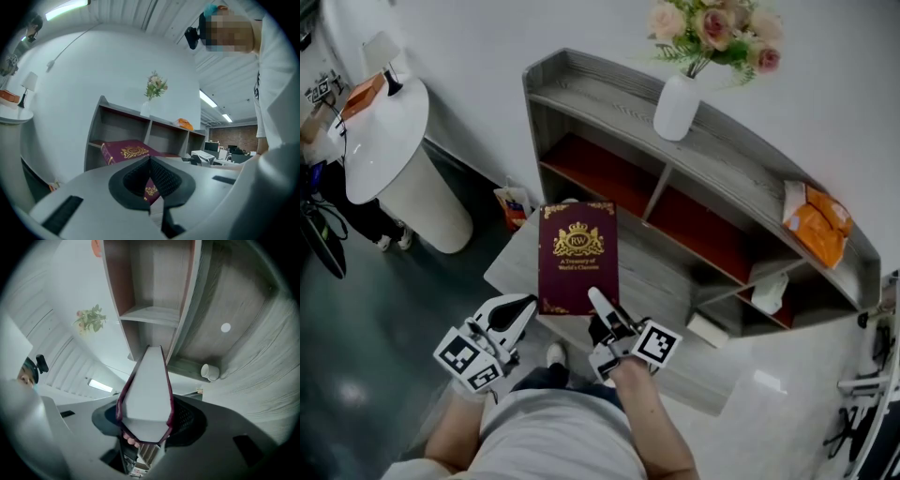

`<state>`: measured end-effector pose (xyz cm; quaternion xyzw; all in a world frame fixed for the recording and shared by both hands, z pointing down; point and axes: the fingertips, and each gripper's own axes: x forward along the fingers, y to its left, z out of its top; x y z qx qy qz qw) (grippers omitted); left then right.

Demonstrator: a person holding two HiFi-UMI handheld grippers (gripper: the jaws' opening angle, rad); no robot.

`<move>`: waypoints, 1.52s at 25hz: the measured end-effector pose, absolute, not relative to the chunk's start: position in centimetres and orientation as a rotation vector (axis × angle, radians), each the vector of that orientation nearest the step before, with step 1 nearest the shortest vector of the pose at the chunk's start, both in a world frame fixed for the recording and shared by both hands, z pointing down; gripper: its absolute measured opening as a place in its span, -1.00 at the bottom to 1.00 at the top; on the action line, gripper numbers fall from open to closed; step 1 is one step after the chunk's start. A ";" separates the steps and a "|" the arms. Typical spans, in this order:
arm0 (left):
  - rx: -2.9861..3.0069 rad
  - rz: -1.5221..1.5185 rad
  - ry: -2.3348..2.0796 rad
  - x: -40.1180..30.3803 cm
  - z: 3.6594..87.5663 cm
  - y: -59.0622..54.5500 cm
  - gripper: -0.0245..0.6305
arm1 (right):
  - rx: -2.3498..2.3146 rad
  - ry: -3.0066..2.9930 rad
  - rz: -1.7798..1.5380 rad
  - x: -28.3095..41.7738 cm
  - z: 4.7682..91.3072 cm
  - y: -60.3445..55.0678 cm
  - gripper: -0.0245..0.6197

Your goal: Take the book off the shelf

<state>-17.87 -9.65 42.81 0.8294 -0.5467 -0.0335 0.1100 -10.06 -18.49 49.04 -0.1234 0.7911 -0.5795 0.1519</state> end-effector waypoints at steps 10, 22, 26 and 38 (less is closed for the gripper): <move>2.399 -0.133 -1.729 -21.1 41.2 -8.6 -0.88 | -0.259 2.356 -1.605 -14.1 45.8 -18.7 -0.26; 2.396 -0.114 -1.782 -22.2 40.8 -9.2 -0.88 | -0.265 2.434 -1.561 -15.4 44.9 -19.5 -0.26; 2.387 -0.129 -1.775 -22.5 40.9 -9.3 -0.88 | -0.264 2.409 -1.574 -15.4 44.9 -19.8 -0.26; 2.382 -0.119 -1.771 -22.8 41.3 -9.8 -0.88 | -0.265 2.414 -1.589 -15.3 45.4 -20.0 -0.26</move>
